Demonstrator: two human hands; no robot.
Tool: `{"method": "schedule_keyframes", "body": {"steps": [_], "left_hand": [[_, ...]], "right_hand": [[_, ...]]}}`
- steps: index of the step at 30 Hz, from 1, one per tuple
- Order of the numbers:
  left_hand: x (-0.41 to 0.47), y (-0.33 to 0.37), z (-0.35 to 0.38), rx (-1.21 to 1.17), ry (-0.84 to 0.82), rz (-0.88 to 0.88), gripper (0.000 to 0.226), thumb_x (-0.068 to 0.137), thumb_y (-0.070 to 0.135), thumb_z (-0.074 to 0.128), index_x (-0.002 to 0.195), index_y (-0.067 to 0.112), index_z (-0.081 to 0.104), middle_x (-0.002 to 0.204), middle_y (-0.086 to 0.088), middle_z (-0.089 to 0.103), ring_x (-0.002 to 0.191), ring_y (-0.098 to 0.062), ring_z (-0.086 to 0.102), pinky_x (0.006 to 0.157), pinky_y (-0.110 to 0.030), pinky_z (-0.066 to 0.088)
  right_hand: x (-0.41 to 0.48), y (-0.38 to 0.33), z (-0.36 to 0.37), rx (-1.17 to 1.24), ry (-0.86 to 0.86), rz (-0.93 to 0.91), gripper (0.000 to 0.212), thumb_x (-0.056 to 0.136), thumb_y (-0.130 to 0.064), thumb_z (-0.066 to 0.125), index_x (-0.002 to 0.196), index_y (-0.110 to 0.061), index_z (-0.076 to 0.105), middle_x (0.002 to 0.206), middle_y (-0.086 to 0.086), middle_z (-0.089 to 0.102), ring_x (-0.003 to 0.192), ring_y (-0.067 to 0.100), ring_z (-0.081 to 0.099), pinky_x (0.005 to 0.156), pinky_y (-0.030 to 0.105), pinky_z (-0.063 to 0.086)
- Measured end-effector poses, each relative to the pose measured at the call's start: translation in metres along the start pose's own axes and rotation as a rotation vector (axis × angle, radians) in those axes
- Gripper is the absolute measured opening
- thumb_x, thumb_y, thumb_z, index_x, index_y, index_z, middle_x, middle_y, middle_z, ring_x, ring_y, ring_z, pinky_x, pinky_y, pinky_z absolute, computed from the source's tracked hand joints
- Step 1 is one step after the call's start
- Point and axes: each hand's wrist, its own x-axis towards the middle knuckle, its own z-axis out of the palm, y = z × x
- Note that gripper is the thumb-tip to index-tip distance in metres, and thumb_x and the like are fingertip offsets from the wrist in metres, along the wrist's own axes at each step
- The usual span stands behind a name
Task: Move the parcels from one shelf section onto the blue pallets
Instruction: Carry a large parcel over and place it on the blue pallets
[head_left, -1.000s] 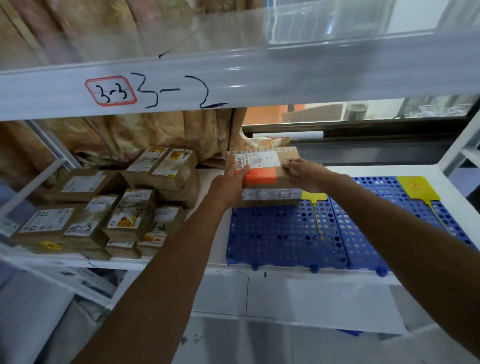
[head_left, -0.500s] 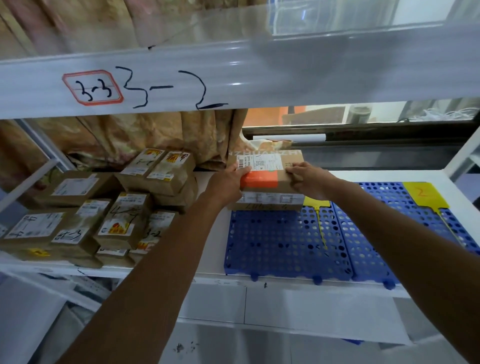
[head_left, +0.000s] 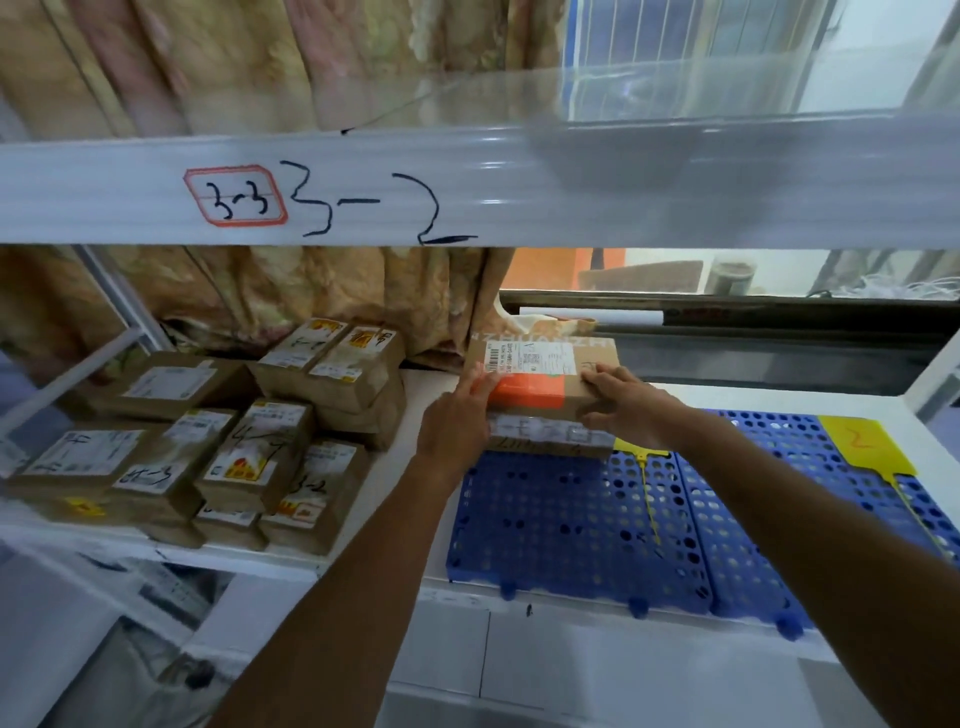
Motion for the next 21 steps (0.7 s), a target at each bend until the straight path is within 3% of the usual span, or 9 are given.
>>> {"method": "schedule_keyframes", "body": {"steps": [3, 6, 12, 17, 21], "left_hand": [[-0.025, 0.003, 0.000, -0.028, 0.006, -0.045, 0.070, 0.090, 0.013, 0.056, 0.154, 0.023, 0.028, 0.164, -0.006, 0.018, 0.094, -0.027, 0.063, 0.070, -0.036, 0.053], [-0.041, 0.001, -0.012, -0.019, -0.063, -0.032, 0.079, 0.088, 0.018, 0.060, 0.156, 0.024, 0.020, 0.165, -0.007, 0.011, 0.110, -0.031, 0.059, 0.081, -0.041, 0.054], [-0.055, -0.024, -0.073, 0.043, -0.124, -0.053, 0.082, 0.089, 0.030, 0.064, 0.157, 0.027, 0.017, 0.164, -0.008, 0.017, 0.141, -0.033, 0.034, 0.110, -0.049, 0.037], [-0.070, -0.036, -0.127, 0.074, -0.097, -0.105, 0.074, 0.091, 0.030, 0.057, 0.156, 0.025, 0.021, 0.158, -0.008, 0.030, 0.131, -0.034, 0.047, 0.103, -0.046, 0.044], [-0.105, -0.057, -0.174, 0.133, -0.025, -0.042, 0.069, 0.094, 0.030, 0.053, 0.155, 0.025, 0.023, 0.159, -0.005, 0.029, 0.142, -0.031, 0.034, 0.110, -0.045, 0.037]], "right_hand": [[-0.005, -0.003, 0.001, -0.061, -0.014, 0.016, 0.084, 0.093, -0.048, 0.059, 0.157, -0.032, 0.007, 0.165, -0.008, -0.003, 0.144, 0.030, 0.028, 0.112, 0.048, 0.035], [-0.012, -0.008, -0.004, -0.097, -0.019, 0.003, 0.090, 0.089, -0.056, 0.060, 0.156, -0.033, 0.005, 0.164, -0.006, -0.002, 0.142, 0.032, 0.031, 0.107, 0.051, 0.039], [-0.040, -0.036, -0.025, -0.131, 0.041, 0.002, 0.098, 0.085, -0.064, 0.060, 0.157, -0.032, 0.002, 0.165, 0.003, 0.006, 0.140, 0.036, 0.035, 0.100, 0.051, 0.044], [-0.068, -0.085, -0.050, -0.139, 0.139, -0.090, 0.102, 0.080, -0.071, 0.059, 0.158, -0.027, 0.010, 0.164, 0.004, 0.009, 0.145, 0.032, 0.027, 0.108, 0.049, 0.039], [-0.087, -0.137, -0.059, -0.131, 0.214, -0.172, 0.102, 0.073, -0.079, 0.054, 0.156, -0.037, 0.013, 0.163, -0.006, 0.015, 0.142, 0.027, 0.035, 0.106, 0.049, 0.040]]}}
